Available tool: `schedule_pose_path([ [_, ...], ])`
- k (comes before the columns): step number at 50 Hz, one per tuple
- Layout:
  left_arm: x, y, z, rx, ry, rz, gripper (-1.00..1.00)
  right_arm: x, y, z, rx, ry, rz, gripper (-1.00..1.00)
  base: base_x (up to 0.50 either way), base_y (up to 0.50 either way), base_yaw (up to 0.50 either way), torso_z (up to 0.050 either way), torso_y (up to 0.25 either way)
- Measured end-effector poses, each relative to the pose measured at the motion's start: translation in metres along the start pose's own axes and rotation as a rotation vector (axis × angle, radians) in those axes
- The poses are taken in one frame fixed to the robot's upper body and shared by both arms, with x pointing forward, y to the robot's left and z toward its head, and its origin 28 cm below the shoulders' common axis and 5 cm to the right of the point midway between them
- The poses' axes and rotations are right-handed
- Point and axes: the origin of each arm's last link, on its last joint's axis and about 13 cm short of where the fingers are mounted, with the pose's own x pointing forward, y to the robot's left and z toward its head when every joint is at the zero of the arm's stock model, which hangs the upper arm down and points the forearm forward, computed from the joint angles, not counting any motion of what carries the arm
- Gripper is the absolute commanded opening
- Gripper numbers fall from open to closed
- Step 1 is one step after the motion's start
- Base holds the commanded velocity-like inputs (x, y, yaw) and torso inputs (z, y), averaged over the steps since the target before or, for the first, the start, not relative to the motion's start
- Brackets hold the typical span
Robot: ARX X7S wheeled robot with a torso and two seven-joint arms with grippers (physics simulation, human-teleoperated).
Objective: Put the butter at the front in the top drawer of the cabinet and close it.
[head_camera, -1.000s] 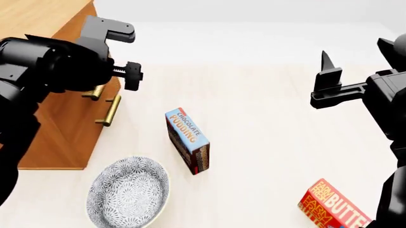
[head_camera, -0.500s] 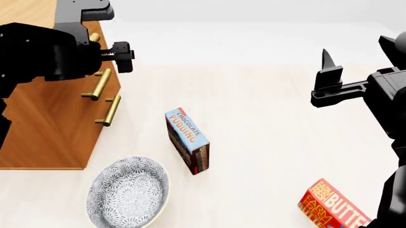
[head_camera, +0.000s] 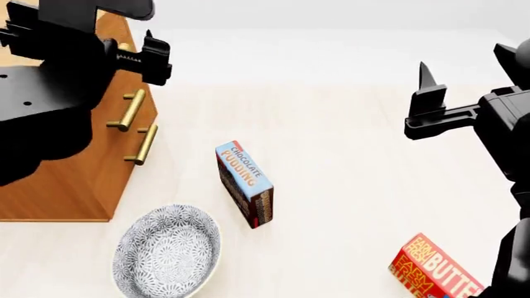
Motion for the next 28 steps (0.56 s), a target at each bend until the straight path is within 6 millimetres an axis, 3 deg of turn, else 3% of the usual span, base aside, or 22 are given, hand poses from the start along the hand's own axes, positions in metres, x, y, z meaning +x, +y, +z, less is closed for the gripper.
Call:
schedule_pose_path([
  [18,-0.031,-0.022,-0.062,-0.022,-0.317,0.052,1.00,0.000,0.002,-0.002,0.010,-0.013,0.008,1.00,0.00,0.00,0.00,0.000,0.000],
  [28,-0.046,-0.031,-0.084,-0.066,-0.432,0.063,1.00,-0.001,0.003,-0.002,0.014,-0.021,0.009,1.00,0.00,0.00,0.00,0.000,0.000],
])
